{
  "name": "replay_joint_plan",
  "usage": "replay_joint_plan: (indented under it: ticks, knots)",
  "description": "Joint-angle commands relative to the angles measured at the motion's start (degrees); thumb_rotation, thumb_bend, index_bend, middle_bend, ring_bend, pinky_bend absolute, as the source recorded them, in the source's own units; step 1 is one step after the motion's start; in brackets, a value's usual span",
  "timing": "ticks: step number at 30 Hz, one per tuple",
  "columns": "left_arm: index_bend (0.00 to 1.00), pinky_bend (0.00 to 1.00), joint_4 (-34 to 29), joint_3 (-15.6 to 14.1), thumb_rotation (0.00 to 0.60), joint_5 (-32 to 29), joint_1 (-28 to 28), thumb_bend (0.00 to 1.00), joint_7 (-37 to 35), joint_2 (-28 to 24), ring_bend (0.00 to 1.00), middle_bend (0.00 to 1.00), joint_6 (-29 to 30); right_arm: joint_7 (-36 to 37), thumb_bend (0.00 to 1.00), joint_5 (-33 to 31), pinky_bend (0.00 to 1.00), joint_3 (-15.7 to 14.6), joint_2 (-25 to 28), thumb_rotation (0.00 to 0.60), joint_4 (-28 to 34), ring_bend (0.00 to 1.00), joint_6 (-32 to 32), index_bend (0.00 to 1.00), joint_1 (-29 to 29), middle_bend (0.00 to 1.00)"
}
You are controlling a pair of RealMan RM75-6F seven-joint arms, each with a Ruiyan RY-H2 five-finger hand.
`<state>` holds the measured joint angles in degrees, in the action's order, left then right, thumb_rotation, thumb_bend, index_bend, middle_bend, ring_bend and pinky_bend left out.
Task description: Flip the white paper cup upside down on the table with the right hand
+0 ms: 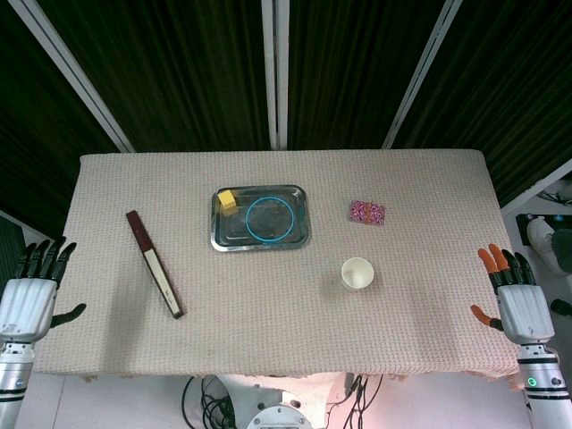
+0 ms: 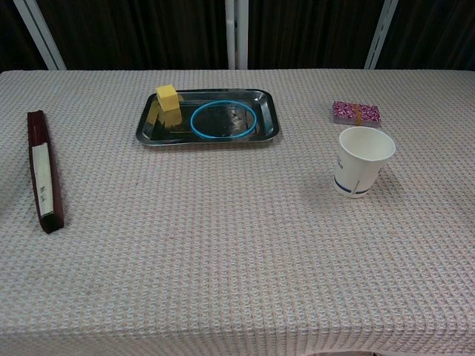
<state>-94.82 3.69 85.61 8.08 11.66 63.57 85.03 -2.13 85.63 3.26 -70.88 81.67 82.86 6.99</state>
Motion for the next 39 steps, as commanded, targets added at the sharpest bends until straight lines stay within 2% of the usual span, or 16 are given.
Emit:
replay_joint_plan:
  ticks: [1,13,19,23,28,35,39]
  knots:
    - [0.07,0.04,-0.04,0.04,0.600,-0.09,-0.03,0.09,-0.10,-0.04,0.00,0.02,0.03,-0.06,0.10,0.14,0.00,-0.04,0.09,0.600,0.12,0.00,-0.15,0.00,0.10,0.00]
    - [0.07,0.04,-0.22,0.09,0.600,-0.22,0.27,0.09,-0.32,-0.21,0.00,0.02,-0.55,-2.33,0.10,2.72,0.00,0.23,0.96,0.600,2.55,0.00,-0.57,0.00,1.91,0.00]
    - [0.07,0.04,-0.47,-0.29,0.600,-1.00,0.34,0.09,-0.05,-0.59,0.00,0.02,-1.73,-7.48,0.10,5.77,0.00,0.74,5.24,0.600,9.35,0.00,-6.05,0.00,6.90,0.00]
    - [0.07,0.04,-1.16,-0.27,0.600,-1.13,0.39,0.09,0.81,-0.82,0.00,0.02,-1.79,-14.41,0.10,7.23,0.00,1.06,8.61,0.600,16.99,0.00,-13.98,0.00,12.26,0.00]
    - [0.07,0.04,-1.19,-0.16,0.600,-0.95,0.34,0.09,0.99,-0.60,0.00,0.02,-1.35,-24.38,0.10,6.33,0.00,2.44,8.13,0.600,23.13,0.00,-21.41,0.00,17.61,0.00]
    - [0.07,0.04,-0.37,-0.09,0.600,-0.63,0.38,0.09,-0.26,-0.46,0.00,0.02,-1.14,-41.77,0.09,-3.98,0.00,4.44,3.37,0.600,26.20,0.00,-31.72,0.00,24.67,0.00]
    - [0.07,0.04,-0.27,-0.04,0.600,-0.80,0.41,0.09,-0.74,-0.56,0.00,0.02,-1.28,-51.56,0.09,-10.53,0.00,4.61,0.27,0.600,26.22,0.00,-33.44,0.00,27.68,0.00]
